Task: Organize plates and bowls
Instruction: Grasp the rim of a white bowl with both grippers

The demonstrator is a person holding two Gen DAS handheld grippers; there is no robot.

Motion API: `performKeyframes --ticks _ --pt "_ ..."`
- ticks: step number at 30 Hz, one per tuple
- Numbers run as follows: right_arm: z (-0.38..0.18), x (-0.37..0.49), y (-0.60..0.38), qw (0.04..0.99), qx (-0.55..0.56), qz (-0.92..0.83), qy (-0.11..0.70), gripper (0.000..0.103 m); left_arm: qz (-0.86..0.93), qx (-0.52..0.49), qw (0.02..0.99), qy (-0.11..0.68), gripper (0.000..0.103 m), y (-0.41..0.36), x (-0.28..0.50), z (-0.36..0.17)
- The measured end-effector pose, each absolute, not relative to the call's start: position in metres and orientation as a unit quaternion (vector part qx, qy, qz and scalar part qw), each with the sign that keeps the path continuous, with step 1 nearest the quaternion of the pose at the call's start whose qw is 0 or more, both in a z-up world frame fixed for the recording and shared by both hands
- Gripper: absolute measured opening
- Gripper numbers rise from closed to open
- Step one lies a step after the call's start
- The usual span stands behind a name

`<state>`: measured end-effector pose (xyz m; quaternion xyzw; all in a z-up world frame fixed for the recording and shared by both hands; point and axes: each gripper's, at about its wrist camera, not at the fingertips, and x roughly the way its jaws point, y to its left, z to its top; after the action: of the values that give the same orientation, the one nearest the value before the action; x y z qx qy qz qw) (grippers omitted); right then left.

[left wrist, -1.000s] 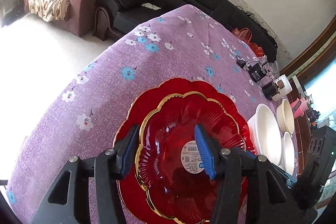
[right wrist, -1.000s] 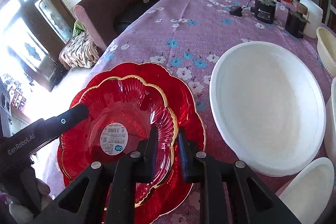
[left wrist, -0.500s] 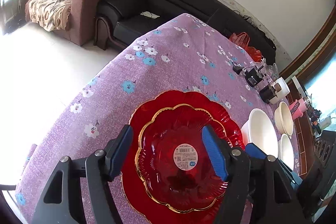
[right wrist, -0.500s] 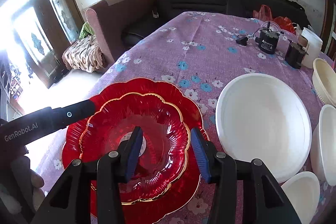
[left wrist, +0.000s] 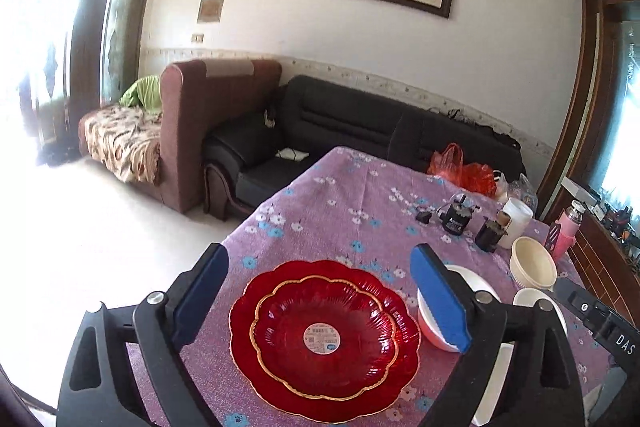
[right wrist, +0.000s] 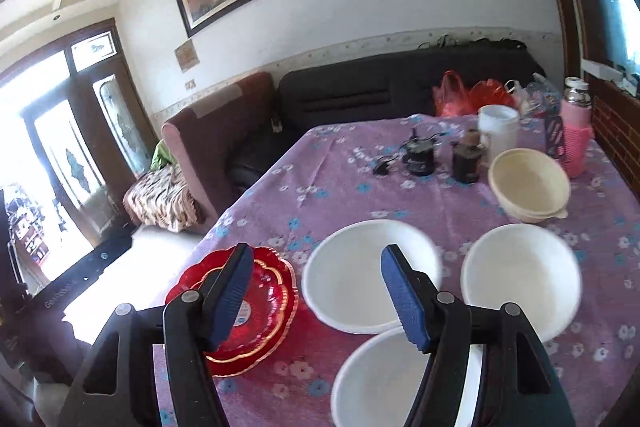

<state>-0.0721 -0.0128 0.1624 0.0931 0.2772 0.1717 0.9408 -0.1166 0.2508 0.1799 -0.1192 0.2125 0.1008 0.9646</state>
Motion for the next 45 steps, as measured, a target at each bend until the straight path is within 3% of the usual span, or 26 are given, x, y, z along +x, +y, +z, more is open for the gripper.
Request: performKeyframes --ticks 3,8,15,25,34,37,39,42,45 --pt "0.166 -0.09 -0.059 0.951 0.106 0.131 0.258 0.077 0.106 -0.1 0.973 0.18 0.103 0.233 -0.131 0.192" --pt "0.155 -0.111 -0.126 0.952 0.142 0.067 0.264 0.078 0.067 -0.083 0.98 0.168 0.103 0.2 -0.143 0.201" --pt "0.109 -0.113 -0.166 0.925 0.192 0.042 0.326 0.078 -0.038 -0.058 0.958 0.277 0.103 0.139 -0.117 0.165" --pt "0.064 -0.09 -0.139 0.891 0.189 0.094 0.402 0.078 -0.088 -0.06 0.899 0.425 0.103 0.097 -0.079 0.085" --pt "0.04 -0.075 -0.116 0.878 0.171 0.107 0.435 0.059 -0.103 -0.077 0.877 0.462 0.102 0.086 -0.06 0.054" --pt "0.038 -0.073 -0.114 0.877 0.168 0.105 0.438 0.057 -0.114 -0.086 0.869 0.474 0.079 0.085 -0.053 0.046" --pt "0.036 -0.071 -0.112 0.876 0.166 0.105 0.441 0.054 -0.124 -0.09 0.859 0.488 0.055 0.083 -0.048 0.038" --pt "0.032 -0.067 -0.111 0.873 0.166 0.105 0.446 0.051 -0.131 -0.088 0.852 0.5 0.039 0.079 -0.045 0.029" --pt "0.029 -0.065 -0.11 0.869 0.17 0.105 0.452 0.042 -0.139 -0.086 0.85 0.501 0.026 0.074 -0.045 0.026"
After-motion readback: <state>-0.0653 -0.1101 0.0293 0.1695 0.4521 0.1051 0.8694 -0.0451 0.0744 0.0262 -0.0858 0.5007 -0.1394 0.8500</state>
